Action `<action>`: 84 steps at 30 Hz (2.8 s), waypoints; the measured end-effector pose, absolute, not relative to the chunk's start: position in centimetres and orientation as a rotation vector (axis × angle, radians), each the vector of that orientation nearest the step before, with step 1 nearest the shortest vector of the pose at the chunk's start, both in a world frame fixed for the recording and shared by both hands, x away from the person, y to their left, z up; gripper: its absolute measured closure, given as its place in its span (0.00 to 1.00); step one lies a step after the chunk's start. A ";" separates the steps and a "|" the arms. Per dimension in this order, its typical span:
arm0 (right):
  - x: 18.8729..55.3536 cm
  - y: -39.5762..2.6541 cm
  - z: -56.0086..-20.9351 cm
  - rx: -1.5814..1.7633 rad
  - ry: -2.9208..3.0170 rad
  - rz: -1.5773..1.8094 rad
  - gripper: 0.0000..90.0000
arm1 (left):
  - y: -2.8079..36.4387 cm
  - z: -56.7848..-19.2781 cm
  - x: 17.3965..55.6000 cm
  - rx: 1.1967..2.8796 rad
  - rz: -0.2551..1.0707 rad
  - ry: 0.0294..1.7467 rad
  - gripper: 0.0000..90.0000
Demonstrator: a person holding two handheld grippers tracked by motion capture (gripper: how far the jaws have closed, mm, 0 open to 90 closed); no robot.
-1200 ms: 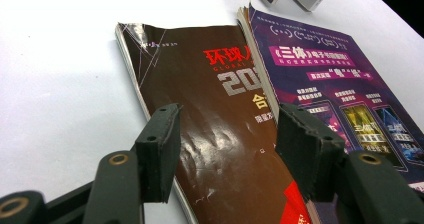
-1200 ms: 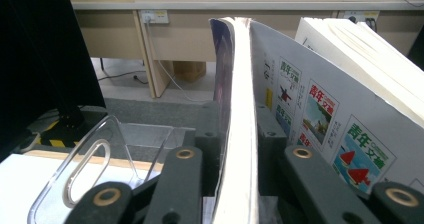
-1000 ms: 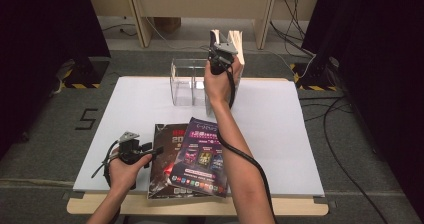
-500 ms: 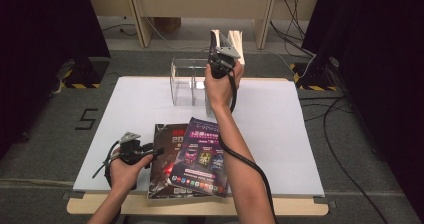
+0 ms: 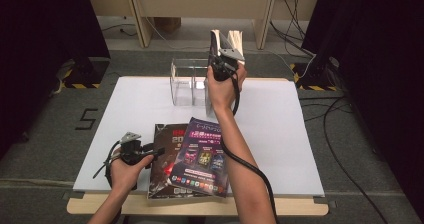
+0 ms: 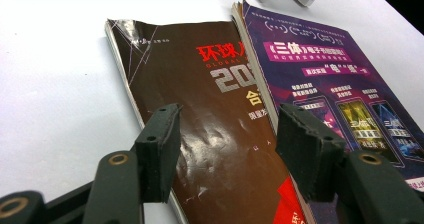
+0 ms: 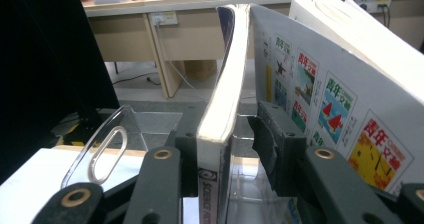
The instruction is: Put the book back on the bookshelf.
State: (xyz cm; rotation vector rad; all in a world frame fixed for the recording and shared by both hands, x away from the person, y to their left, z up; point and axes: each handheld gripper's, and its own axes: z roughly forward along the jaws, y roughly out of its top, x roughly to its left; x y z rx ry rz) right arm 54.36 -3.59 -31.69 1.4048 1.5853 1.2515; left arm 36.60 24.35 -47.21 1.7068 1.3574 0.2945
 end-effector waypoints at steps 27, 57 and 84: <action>52.3 -4.8 -31.9 1.428 1.609 1.335 0.69 | 24.0 -47.2 36.5 1.727 0.285 1.349 0.47; 50.0 -5.8 -32.2 1.402 1.654 1.335 0.68 | 23.4 -47.4 36.5 1.735 0.269 1.348 0.48; 48.0 -8.5 -34.0 1.470 1.771 1.290 0.68 | 22.9 -47.6 36.6 1.738 0.241 1.338 0.48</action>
